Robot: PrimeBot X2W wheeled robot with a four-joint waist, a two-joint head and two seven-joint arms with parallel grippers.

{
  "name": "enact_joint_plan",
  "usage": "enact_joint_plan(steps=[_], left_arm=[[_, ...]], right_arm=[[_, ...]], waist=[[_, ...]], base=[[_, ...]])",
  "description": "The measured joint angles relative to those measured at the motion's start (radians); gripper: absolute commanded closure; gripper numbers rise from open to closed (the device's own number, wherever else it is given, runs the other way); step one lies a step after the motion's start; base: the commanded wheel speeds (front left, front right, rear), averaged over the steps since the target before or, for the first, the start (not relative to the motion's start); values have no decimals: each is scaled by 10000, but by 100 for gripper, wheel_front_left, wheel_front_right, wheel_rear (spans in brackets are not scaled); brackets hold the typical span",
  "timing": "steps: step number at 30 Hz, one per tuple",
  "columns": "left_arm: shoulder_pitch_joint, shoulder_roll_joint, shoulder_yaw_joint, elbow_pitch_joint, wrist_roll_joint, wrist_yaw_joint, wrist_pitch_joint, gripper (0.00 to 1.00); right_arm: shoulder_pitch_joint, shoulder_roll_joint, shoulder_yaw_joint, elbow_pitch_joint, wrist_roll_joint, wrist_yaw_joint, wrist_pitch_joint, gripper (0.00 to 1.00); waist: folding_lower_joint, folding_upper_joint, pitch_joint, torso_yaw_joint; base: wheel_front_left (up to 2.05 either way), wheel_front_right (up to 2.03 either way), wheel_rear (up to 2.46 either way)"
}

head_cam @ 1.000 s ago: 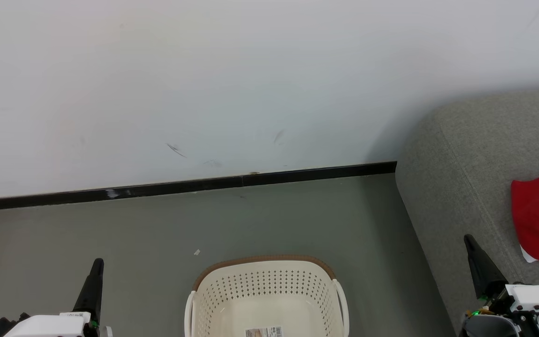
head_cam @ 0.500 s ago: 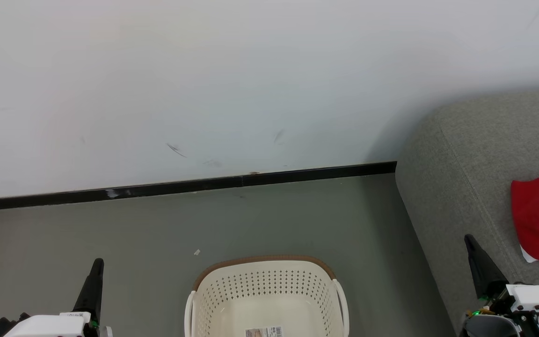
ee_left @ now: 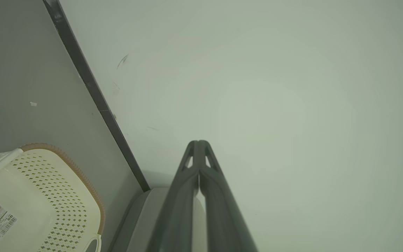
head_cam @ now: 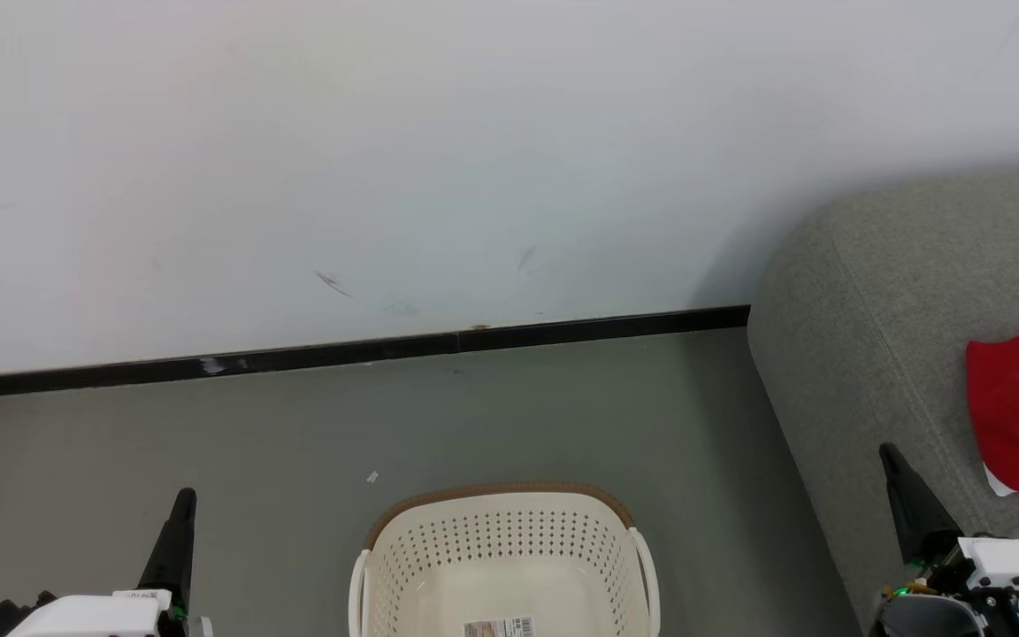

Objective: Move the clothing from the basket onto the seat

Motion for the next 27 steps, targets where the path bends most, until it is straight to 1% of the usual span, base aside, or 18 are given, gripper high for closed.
enact_joint_plan(steps=[27], left_arm=[[0, 0, 0, -13, 0, 0, -2, 100]], right_arm=[[-1, 29, -61, 6, -12, 0, 13, 100]], waist=[[0, 0, 1, 0]], base=[[0, 0, 0]])
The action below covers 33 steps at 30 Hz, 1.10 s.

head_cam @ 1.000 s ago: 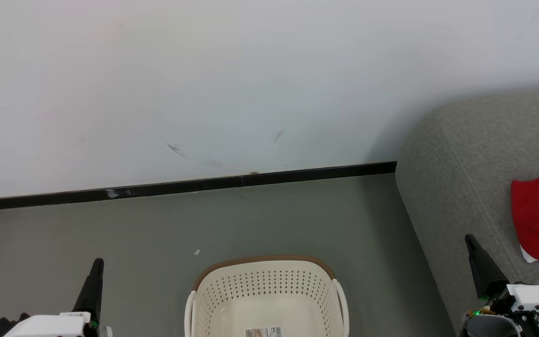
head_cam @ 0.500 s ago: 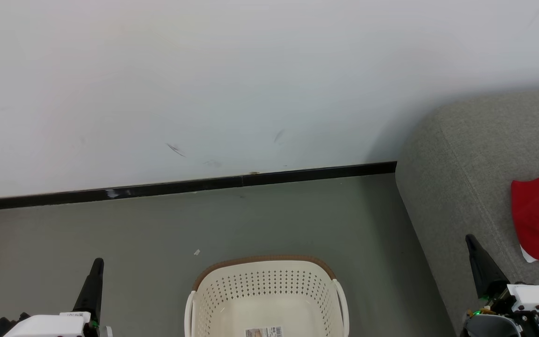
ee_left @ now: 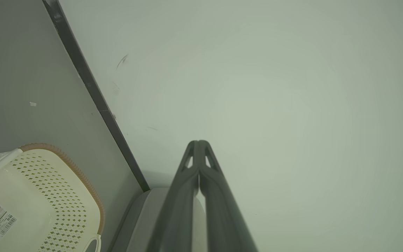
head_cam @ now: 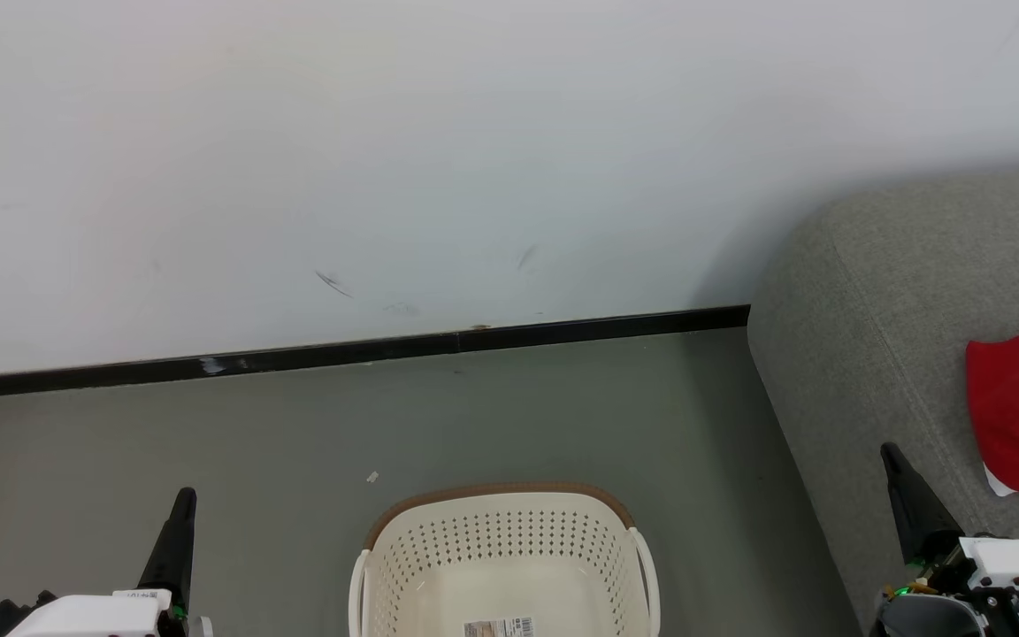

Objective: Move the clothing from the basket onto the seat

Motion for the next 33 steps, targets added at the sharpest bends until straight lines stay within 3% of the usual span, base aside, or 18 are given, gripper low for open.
enact_joint_plan(steps=[33], left_arm=[[0, 0, -2, -13, -2, 0, 0, 100]], right_arm=[[0, 35, -35, 6, -29, 0, 75, 100]], waist=[[-1, 0, 1, 0]], base=[[0, 0, 0]])
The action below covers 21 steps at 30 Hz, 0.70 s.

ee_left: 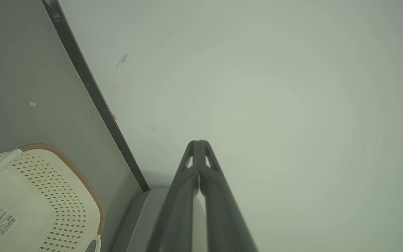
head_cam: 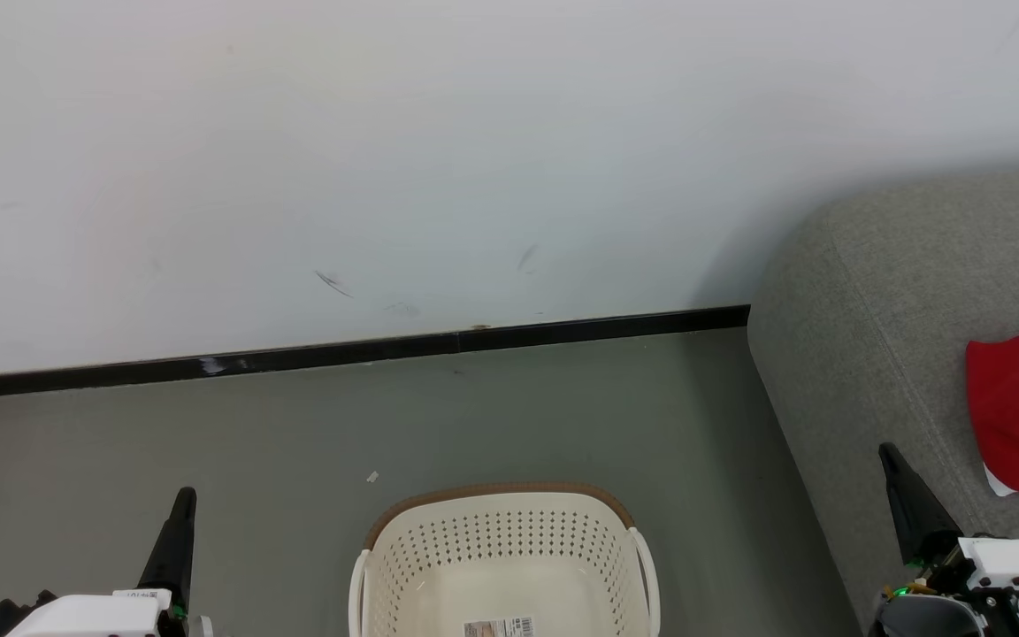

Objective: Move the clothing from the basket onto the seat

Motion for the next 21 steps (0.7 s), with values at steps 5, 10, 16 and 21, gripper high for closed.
enact_joint_plan(steps=[5, 10, 16, 21], left_arm=[[0, 0, 0, 0, 0, 0, 0, 100], [0, 0, 0, 0, 0, 0, 0, 100], [0, 0, 0, 0, 0, 0, 0, 100], [0, 0, 0, 0, 0, 0, 0, 100]], right_arm=[[0, 2, -8, 0, -2, 0, 2, 100], [0, 6, -15, 0, -48, 0, 2, 100], [0, 10, -21, 2, -48, 0, 4, 100], [0, 13, -29, 2, -48, 0, 12, 100]], waist=[[0, 0, 0, 0], [0, -1, 0, 0], [0, -1, 0, 0], [0, 0, 0, 0]], base=[[0, 0, 0], [0, 0, 0], [0, 0, 0], [0, 0, 0]])
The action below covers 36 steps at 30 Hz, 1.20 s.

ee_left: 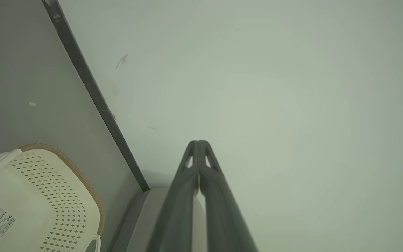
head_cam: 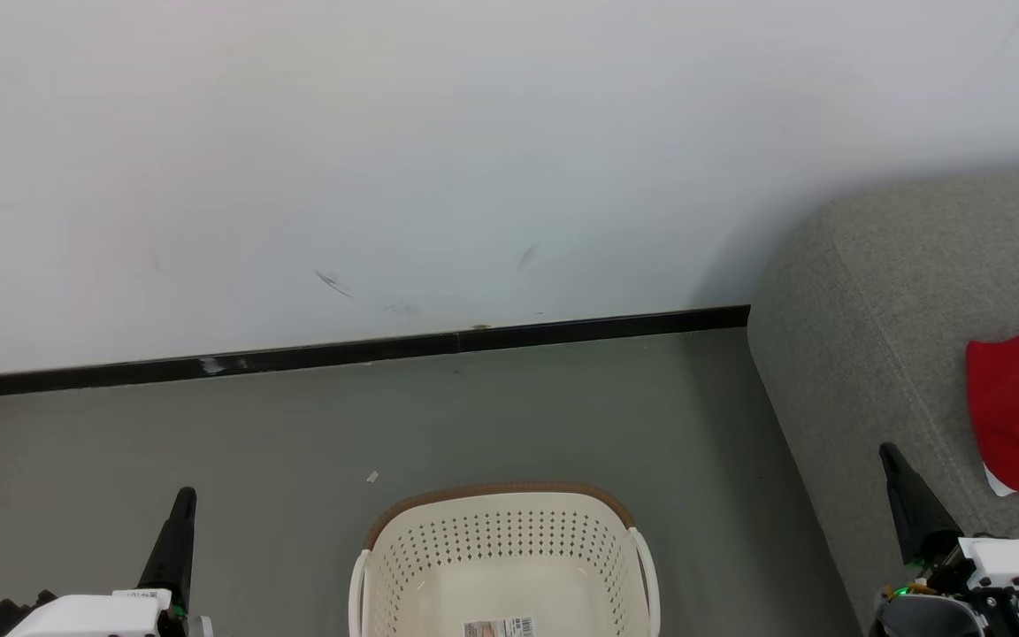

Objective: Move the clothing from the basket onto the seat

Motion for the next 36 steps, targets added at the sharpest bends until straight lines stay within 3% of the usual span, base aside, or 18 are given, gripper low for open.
enact_joint_plan(steps=[36], left_arm=[[0, 0, 0, -4, 0, 0, 0, 100]], right_arm=[[-1, 27, -36, 2, -13, 0, 33, 100]], waist=[[0, 0, 0, 0]], base=[[0, 0, 0]])
